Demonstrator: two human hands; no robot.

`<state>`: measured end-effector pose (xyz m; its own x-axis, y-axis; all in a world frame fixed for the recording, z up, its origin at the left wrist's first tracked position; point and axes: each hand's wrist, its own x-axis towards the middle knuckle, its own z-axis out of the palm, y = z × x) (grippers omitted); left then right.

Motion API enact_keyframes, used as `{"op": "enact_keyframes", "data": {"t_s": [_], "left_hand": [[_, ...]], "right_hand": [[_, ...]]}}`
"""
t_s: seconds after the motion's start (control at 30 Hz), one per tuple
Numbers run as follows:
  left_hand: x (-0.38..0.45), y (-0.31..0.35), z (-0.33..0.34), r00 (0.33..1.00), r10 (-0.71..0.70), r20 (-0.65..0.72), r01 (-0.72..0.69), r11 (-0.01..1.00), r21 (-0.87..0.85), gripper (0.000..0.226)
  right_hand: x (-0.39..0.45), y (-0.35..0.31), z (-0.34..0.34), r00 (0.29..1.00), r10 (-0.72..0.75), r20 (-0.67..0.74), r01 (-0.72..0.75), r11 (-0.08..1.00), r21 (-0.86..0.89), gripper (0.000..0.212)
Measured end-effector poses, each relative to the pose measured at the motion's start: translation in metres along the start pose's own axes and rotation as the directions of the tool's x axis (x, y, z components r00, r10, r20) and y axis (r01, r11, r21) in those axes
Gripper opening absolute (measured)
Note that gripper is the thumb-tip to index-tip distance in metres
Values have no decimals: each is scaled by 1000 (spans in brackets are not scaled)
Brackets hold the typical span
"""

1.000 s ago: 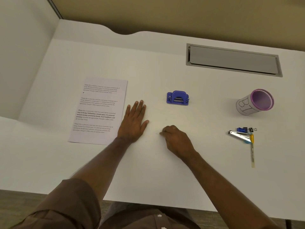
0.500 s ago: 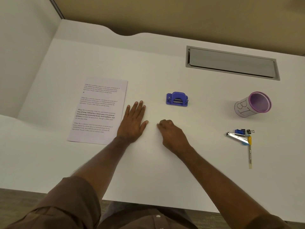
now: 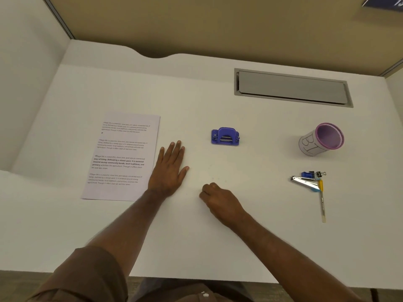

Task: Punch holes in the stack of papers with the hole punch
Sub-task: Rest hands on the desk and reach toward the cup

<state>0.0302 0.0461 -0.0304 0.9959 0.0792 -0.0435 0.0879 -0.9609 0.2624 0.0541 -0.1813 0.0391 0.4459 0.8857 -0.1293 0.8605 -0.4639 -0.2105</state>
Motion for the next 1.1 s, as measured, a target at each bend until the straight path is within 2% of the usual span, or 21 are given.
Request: {"op": "enact_keyframes", "data": {"t_s": [0.37, 0.43, 0.47, 0.53, 0.6, 0.63, 0.67, 0.73, 0.8, 0.87, 0.93, 1.1], "left_hand": [[0, 0, 0, 1000, -3, -3, 3, 1000, -11, 68], [0, 0, 0, 1000, -6, -2, 6, 1000, -15, 68], [0, 0, 0, 1000, -6, -1, 6, 1000, -16, 69], [1, 0, 0, 1000, -4, -2, 4, 1000, -18, 68], [1, 1, 0, 1000, 2, -7, -2, 1000, -21, 68], [1, 0, 0, 1000, 4, -8, -4, 1000, -23, 68], [1, 0, -1, 1000, 5, -8, -5, 1000, -25, 68], [1, 0, -1, 1000, 6, -9, -6, 1000, -26, 67], [0, 1, -2, 1000, 9, -14, -10, 999, -35, 67], [-1, 1, -3, 1000, 13, -21, -14, 999, -44, 67], [-1, 2, -4, 1000, 13, -22, -14, 999, -42, 67], [-2, 2, -5, 1000, 2, -15, -2, 999, -49, 69]], "right_hand": [[6, -6, 6, 989, 107, -106, -106, 994, 13, 48], [9, -6, 11, 967, 204, -153, -192, 978, 85, 43], [11, -5, 12, 935, 309, -174, -276, 942, 189, 35], [17, 0, 13, 820, 558, -128, -445, 761, 472, 25], [22, 10, 11, 668, 744, -16, -505, 468, 725, 24], [24, 16, 8, 610, 791, 57, -477, 309, 823, 26], [25, 22, 4, 578, 805, 133, -420, 153, 895, 30], [25, 34, -3, 564, 781, 269, -295, -113, 949, 38], [25, 45, -10, 561, 741, 369, -221, -296, 929, 42], [26, 56, -16, 577, 697, 426, -144, -426, 893, 40], [27, 67, -23, 593, 676, 437, -61, -504, 862, 39], [25, 103, -55, 605, 689, 400, 124, -578, 807, 36]]}}
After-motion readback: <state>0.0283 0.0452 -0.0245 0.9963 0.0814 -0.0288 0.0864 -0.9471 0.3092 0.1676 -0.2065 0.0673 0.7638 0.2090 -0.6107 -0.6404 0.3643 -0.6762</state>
